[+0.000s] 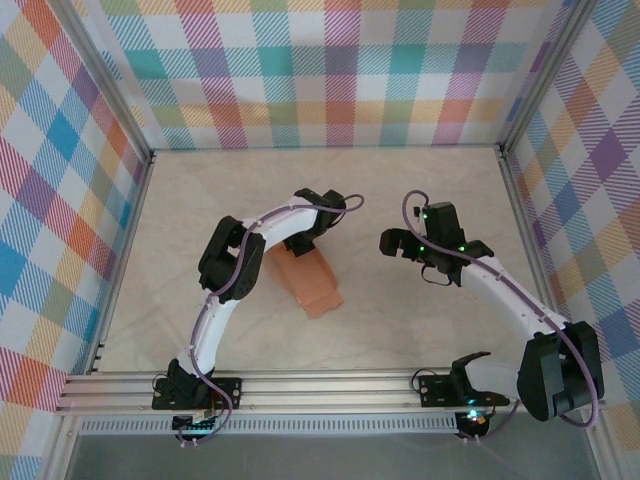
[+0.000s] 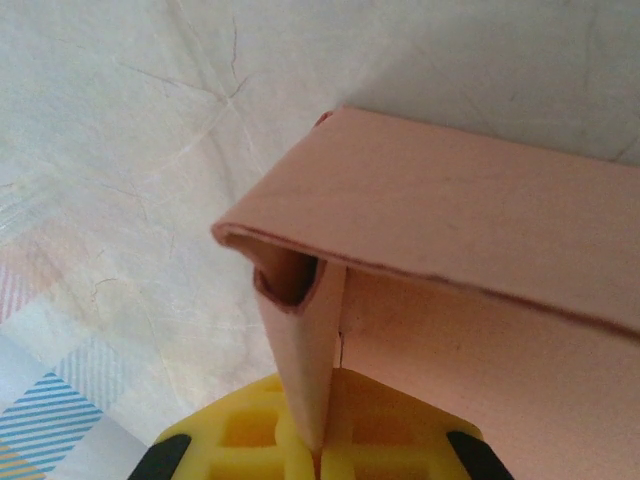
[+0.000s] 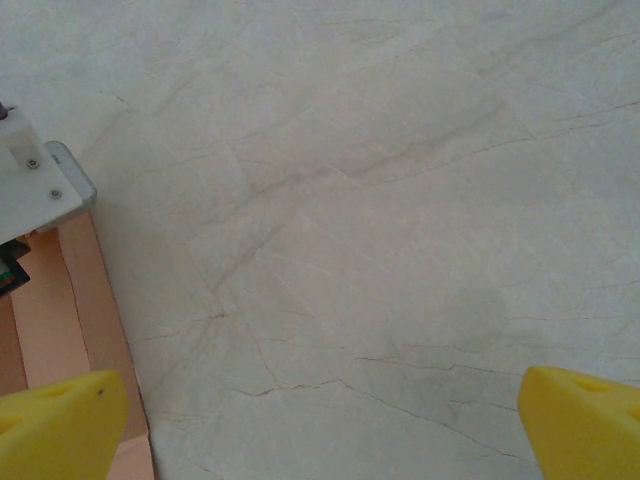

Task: Fold the paper box

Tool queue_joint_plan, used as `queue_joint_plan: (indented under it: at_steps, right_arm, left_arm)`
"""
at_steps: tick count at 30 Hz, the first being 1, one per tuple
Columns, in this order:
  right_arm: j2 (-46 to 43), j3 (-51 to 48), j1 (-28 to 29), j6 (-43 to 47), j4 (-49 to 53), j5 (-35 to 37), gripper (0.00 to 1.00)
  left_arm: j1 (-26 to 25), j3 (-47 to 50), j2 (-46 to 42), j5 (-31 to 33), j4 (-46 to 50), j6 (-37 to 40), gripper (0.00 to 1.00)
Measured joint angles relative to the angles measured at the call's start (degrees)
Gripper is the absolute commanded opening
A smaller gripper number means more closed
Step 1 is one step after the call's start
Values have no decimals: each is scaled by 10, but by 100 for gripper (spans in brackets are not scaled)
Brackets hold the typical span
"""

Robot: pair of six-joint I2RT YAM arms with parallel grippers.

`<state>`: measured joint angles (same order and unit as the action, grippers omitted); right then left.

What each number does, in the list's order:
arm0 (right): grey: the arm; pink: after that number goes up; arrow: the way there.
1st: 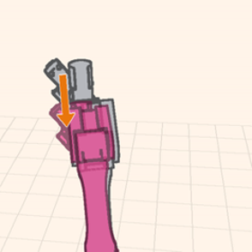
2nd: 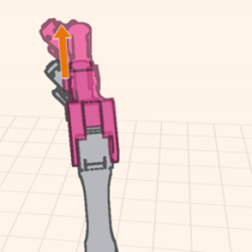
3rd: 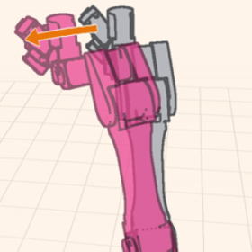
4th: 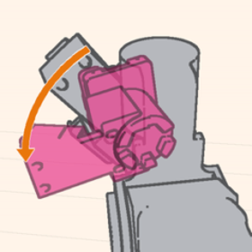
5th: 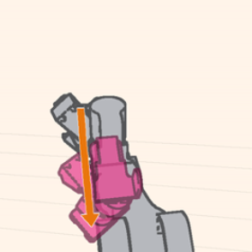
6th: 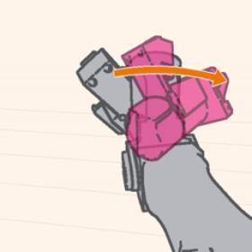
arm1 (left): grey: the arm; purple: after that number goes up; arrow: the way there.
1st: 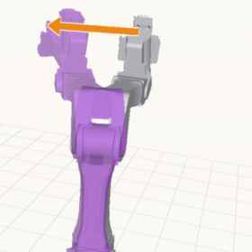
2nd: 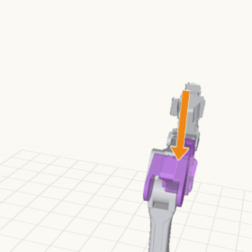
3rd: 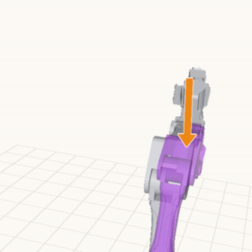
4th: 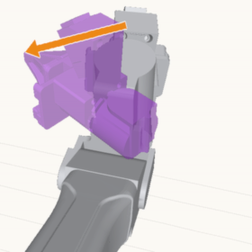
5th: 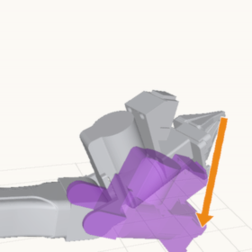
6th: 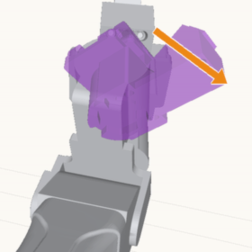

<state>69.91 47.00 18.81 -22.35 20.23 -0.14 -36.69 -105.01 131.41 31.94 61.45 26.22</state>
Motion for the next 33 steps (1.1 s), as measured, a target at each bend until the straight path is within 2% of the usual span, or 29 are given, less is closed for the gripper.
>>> queue_joint_plan:
  at_steps: [3, 8, 18, 23, 30, 33]
  right_arm:
    - [0, 0, 0, -3, 0, -2, 100]
    - [0, 0, 0, -9, 0, -6, 100]
    - [0, 0, -1, -10, -1, -6, 100]
    - [0, 0, -1, -10, -1, -6, 100]
    - [0, 0, -1, -12, -9, -11, 100]
    - [1, 0, -1, -12, -9, -11, 100]
  left_arm:
    - [2, -3, -2, -11, 1, 2, 7]
    - [9, -24, -2, -47, -2, 4, 20]
    - [12, -30, 1, -94, -5, 3, 25]
    - [12, -31, 1, -106, -5, 4, 34]
    - [13, -40, 1, -112, -4, 4, 36]
    - [13, -40, 0, -116, -5, 4, 43]
